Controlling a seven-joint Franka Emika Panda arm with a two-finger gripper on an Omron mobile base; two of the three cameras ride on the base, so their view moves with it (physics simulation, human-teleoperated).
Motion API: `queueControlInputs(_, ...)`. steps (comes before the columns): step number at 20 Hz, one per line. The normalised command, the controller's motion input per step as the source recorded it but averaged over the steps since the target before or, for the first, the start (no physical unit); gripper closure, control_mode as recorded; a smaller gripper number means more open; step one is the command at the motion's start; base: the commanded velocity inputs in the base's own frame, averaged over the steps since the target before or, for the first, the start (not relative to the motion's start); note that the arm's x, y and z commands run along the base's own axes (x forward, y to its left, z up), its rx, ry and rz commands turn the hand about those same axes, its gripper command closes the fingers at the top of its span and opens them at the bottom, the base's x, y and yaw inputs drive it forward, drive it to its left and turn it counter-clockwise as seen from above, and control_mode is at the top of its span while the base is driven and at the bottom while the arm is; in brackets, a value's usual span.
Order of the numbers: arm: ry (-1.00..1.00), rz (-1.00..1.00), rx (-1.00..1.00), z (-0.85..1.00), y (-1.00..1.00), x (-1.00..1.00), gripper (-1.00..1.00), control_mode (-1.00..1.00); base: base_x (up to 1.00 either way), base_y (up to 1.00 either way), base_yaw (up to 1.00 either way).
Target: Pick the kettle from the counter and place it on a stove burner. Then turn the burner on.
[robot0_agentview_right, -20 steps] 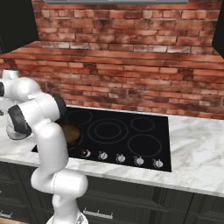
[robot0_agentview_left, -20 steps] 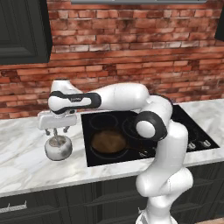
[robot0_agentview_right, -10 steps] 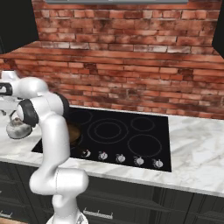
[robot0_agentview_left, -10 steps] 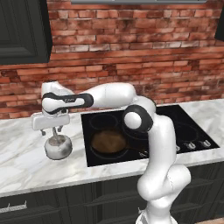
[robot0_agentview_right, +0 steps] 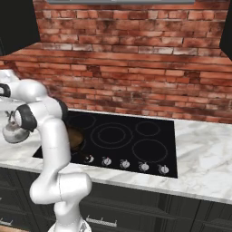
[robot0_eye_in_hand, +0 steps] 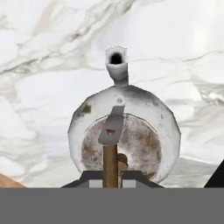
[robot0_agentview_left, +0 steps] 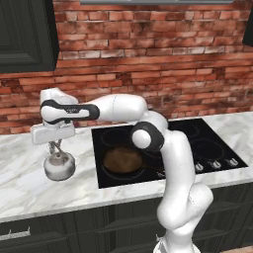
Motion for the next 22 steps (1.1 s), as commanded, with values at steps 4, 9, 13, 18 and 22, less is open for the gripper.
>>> queueControlInputs(4, -0.23, 0.00, 0.00, 0.17, -0.24, -0.20, 1.00, -1.00, 0.00, 0.00, 0.00)
queueControlInputs(9, -0.33, 0.00, 0.00, 0.28, -0.45, -0.29, 1.00, -1.00, 0.00, 0.00, 0.00)
queueControlInputs(13, -0.43, 0.00, 0.00, 0.07, -0.84, -0.52, 1.00, -1.00, 0.00, 0.00, 0.00)
queueControlInputs(18, -0.38, 0.00, 0.01, 0.29, -1.00, -0.28, 1.00, -1.00, 0.00, 0.00, 0.00)
queueControlInputs(22, -0.34, -0.03, 0.10, 0.65, -1.00, -0.07, 1.00, -1.00, 0.00, 0.00, 0.00)
